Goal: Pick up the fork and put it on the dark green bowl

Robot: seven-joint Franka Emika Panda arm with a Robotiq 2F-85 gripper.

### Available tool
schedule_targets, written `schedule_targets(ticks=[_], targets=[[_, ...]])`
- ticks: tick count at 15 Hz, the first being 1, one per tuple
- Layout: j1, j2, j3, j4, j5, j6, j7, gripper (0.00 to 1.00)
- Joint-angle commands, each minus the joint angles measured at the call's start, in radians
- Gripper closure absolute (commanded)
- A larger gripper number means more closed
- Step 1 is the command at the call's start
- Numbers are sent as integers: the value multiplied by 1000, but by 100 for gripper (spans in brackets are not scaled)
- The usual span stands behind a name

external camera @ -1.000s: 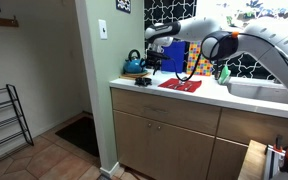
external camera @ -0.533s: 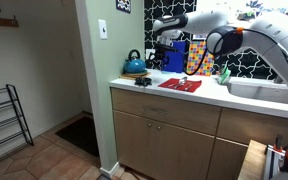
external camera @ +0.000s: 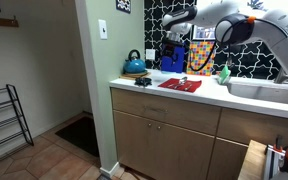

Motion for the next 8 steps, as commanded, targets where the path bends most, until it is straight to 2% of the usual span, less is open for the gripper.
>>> schedule_targets(ticks=[1, 5, 8], targets=[[19, -154, -14, -213, -5, 24, 14, 0], [66, -297, -16, -380, -80, 76, -51, 0], [116, -413, -7, -499, -201, 92, -139, 0]])
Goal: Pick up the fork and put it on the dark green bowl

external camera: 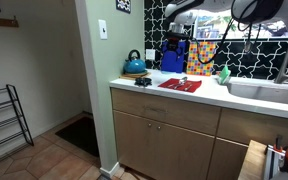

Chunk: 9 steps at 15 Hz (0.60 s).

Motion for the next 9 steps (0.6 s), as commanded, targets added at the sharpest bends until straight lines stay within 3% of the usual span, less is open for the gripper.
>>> schedule_targets(ticks=[1, 6, 9], targets=[[68, -186, 2, -225, -137, 52, -105, 0], [121, -326, 28, -339, -272, 55, -273, 0], [123, -382, 44, -377, -277, 30, -428, 0]])
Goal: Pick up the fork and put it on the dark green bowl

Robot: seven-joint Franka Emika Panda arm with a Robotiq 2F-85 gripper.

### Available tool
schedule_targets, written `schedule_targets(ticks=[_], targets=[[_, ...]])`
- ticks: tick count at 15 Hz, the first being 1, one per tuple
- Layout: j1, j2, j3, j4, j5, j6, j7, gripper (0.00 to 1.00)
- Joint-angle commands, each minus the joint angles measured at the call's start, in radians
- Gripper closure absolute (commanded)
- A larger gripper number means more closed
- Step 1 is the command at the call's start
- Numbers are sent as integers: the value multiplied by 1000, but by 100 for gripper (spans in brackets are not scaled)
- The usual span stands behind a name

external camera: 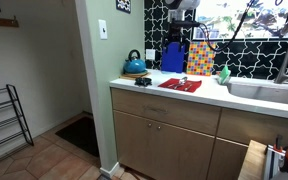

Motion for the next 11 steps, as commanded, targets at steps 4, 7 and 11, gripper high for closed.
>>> schedule_targets(ticks=[4, 7, 11], targets=[[-1, -63, 12, -46, 2, -29, -211, 0], [-3, -70, 12, -53, 4, -36, -278, 0], [-3, -71, 13, -60, 4, -35, -289, 0]])
